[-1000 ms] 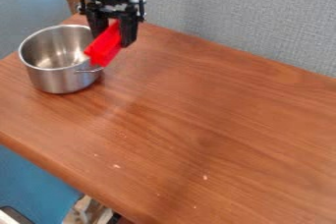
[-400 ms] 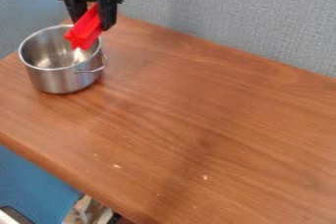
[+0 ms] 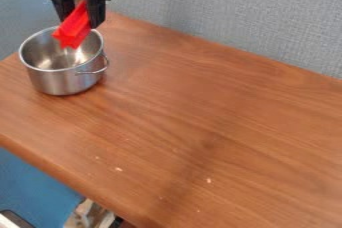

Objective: Put the red object in the metal pot

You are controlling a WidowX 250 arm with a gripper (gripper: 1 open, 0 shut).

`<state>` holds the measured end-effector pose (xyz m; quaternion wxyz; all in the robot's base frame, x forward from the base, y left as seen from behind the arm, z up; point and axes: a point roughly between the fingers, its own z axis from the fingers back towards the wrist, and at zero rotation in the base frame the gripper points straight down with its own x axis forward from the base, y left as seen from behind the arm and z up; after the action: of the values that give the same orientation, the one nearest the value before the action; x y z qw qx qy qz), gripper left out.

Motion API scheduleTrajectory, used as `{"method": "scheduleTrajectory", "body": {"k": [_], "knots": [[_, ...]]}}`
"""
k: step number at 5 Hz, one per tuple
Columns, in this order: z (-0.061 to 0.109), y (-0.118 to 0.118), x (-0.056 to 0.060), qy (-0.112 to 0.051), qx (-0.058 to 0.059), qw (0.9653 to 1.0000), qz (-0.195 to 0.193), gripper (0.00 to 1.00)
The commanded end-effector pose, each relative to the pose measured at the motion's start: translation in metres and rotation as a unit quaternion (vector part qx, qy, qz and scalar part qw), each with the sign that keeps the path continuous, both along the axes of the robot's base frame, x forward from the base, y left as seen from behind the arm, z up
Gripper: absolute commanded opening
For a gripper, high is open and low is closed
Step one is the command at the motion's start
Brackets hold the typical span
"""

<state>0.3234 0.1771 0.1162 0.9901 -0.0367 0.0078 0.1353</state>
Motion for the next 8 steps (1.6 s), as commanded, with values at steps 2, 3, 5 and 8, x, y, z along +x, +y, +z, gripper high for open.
{"method": "scheduleTrajectory", "body": {"k": [2, 3, 5, 8], "knots": [[0.019, 0.028, -0.003, -0.034, 0.035, 0.9975, 0.052, 0.0], [0.011, 0.037, -0.004, -0.029, 0.039, 0.996, 0.075, 0.0], [0.0, 0.048, -0.006, -0.02, 0.047, 0.9928, 0.109, 0.0], [-0.001, 0.049, -0.005, -0.015, 0.051, 0.9912, 0.121, 1.0]]}}
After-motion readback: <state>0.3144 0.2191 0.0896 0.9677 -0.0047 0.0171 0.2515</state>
